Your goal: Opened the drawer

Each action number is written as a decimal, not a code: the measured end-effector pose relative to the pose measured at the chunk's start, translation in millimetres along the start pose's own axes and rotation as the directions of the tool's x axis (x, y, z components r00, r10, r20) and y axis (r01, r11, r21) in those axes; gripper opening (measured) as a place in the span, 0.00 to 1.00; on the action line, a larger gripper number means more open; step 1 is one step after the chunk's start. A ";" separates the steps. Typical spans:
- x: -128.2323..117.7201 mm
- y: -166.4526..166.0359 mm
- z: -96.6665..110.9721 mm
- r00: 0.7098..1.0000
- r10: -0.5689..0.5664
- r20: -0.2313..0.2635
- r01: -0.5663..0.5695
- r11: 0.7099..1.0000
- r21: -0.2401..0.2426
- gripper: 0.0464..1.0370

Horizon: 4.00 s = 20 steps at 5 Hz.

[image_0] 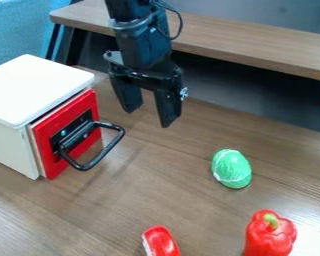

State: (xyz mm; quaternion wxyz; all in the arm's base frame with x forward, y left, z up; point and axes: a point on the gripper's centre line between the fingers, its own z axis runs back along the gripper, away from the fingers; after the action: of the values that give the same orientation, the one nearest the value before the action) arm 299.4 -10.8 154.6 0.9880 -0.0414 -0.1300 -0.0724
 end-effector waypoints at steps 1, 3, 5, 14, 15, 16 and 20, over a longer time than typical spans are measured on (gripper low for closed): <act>-2.3 1.2 -7.8 1.000 0.004 -0.027 -0.004 1.000 -0.002 0.96; -9.5 22.1 -37.3 0.991 0.053 -0.123 -0.053 0.999 0.001 0.96; -10.0 39.3 -68.0 0.980 0.117 -0.164 -0.104 0.991 0.081 0.96; -30.5 75.1 -108.7 0.963 0.188 -0.196 -0.170 0.980 0.102 0.96; -29.8 66.7 -111.8 0.971 0.153 -0.185 -0.146 0.988 0.050 0.96; -26.9 46.2 -115.8 0.976 0.102 -0.192 -0.102 0.995 0.013 0.96; -22.2 -10.7 -122.6 0.978 -0.042 -0.203 0.034 0.998 -0.043 0.96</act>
State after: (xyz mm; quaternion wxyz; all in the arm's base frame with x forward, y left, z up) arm 307.3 -30.7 31.4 0.9935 -0.0509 -0.0272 -0.0977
